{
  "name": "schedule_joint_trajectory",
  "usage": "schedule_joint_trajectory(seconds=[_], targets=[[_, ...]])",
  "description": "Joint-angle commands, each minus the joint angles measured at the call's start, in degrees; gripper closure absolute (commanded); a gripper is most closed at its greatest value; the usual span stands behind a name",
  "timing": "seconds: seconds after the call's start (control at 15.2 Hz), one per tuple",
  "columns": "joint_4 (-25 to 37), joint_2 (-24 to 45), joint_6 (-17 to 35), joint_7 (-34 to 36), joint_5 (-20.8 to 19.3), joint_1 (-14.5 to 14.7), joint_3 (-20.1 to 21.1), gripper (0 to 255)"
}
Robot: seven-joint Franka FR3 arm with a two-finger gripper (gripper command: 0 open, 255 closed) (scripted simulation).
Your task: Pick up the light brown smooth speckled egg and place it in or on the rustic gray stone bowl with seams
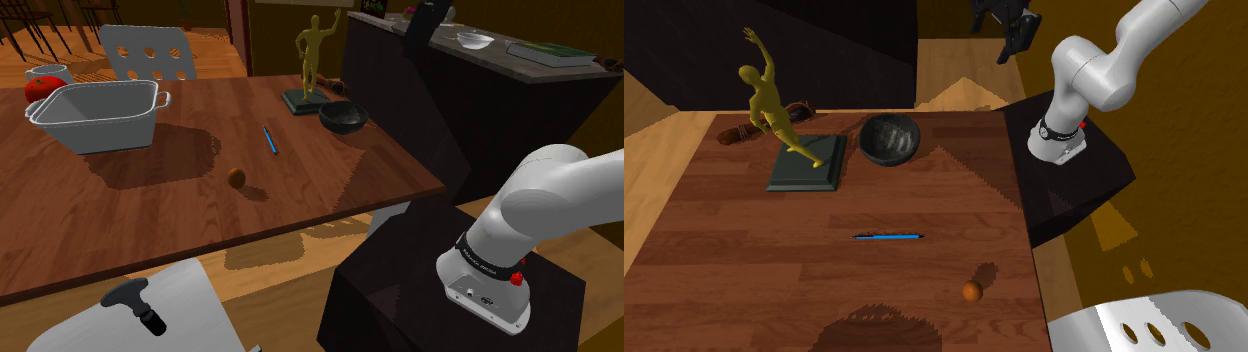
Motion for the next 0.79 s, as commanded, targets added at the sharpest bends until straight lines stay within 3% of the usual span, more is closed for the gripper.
schedule_joint_trajectory(seconds=[0.0,0.73], targets=[[0.0,0.0,0.0,0.0,0.0,0.0,0.0,0],[2.77,15.82,7.75,11.14,2.68,2.36,11.05,0]])
